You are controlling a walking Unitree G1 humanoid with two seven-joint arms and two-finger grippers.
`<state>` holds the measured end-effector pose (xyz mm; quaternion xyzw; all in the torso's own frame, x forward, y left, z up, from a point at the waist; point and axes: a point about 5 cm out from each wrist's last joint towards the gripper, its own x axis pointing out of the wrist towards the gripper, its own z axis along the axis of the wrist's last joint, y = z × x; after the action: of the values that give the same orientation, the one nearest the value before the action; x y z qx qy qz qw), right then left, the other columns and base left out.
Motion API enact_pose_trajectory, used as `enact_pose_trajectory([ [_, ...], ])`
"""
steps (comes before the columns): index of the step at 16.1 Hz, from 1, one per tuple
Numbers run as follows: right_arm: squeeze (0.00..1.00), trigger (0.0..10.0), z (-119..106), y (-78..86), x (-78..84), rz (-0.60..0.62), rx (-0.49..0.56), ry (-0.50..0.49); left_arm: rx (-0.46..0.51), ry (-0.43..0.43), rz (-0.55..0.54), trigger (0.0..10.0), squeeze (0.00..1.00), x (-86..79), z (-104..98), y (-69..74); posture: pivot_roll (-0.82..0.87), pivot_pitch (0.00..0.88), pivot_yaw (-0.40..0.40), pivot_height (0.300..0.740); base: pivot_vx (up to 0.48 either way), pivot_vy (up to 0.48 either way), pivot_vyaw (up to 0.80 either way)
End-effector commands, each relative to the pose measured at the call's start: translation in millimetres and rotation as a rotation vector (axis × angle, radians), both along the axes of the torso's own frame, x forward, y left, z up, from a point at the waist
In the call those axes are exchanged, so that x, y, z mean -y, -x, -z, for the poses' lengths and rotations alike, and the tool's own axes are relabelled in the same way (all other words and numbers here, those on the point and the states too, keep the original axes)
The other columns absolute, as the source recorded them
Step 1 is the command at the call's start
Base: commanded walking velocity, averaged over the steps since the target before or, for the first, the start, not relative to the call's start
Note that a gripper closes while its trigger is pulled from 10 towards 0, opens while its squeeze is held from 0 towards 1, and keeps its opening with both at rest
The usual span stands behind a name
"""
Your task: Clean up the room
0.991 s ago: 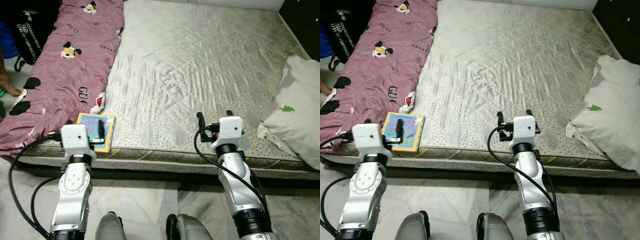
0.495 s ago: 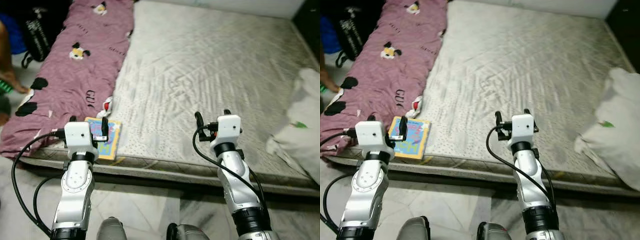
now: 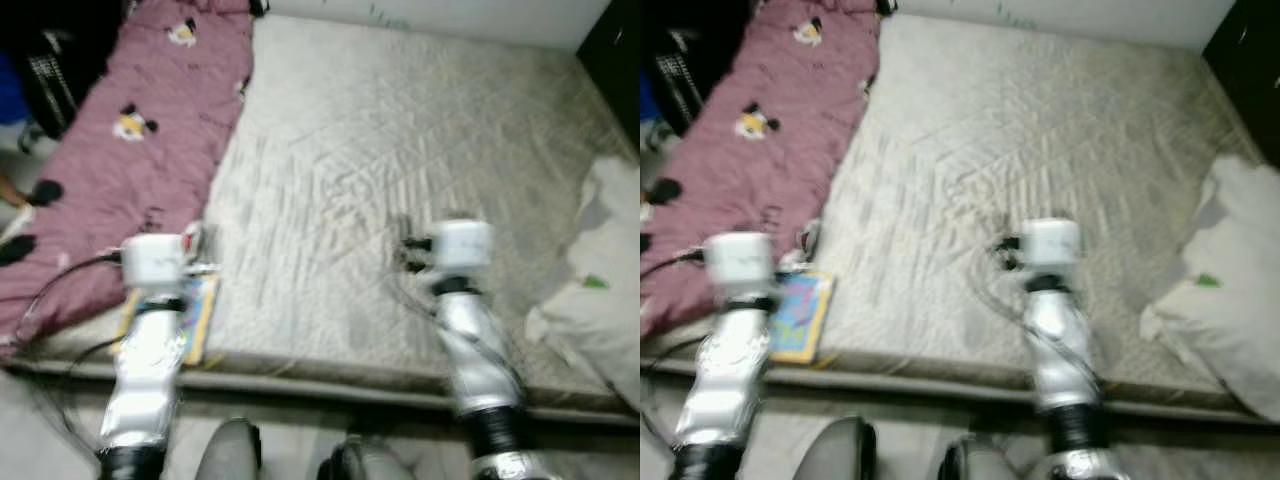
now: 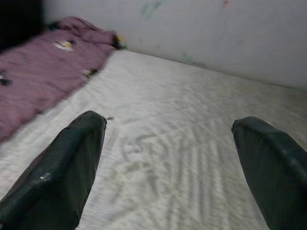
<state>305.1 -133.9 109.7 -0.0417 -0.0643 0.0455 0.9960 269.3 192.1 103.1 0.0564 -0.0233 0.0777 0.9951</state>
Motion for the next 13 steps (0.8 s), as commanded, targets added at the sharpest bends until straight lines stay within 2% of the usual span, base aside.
enact_pose_trajectory([
  [1, 0.00, 10.0, 7.2, 4.1, 14.6, 0.041, -0.035, 0.009, -0.002, -0.004, 0.020, 10.0, 0.00, 7.7, 0.3, -0.2, 0.03, 0.169, -0.061, 0.740, 0.000, 0.000, -0.71],
  [5, 0.00, 10.0, 7.2, 3.2, 13.8, 0.044, -0.032, 0.001, -0.003, -0.024, 0.010, 10.0, 0.00, 7.8, -0.4, -2.7, 0.03, 0.166, -0.055, 0.740, 0.000, 0.000, -0.76],
  [8, 0.00, 10.0, 6.8, 2.5, 12.2, 0.039, -0.031, 0.002, -0.001, -0.038, 0.021, 10.0, 0.00, 9.0, -0.6, -5.4, 0.03, 0.166, -0.054, 0.740, 0.000, 0.000, 0.00],
  [13, 0.00, 10.0, 5.5, 1.1, 10.5, 0.027, -0.027, 0.005, 0.006, -0.033, 0.029, 10.0, 0.00, 10.5, -1.7, -7.6, 0.02, 0.166, -0.054, 0.740, 0.000, -0.272, 0.00],
])
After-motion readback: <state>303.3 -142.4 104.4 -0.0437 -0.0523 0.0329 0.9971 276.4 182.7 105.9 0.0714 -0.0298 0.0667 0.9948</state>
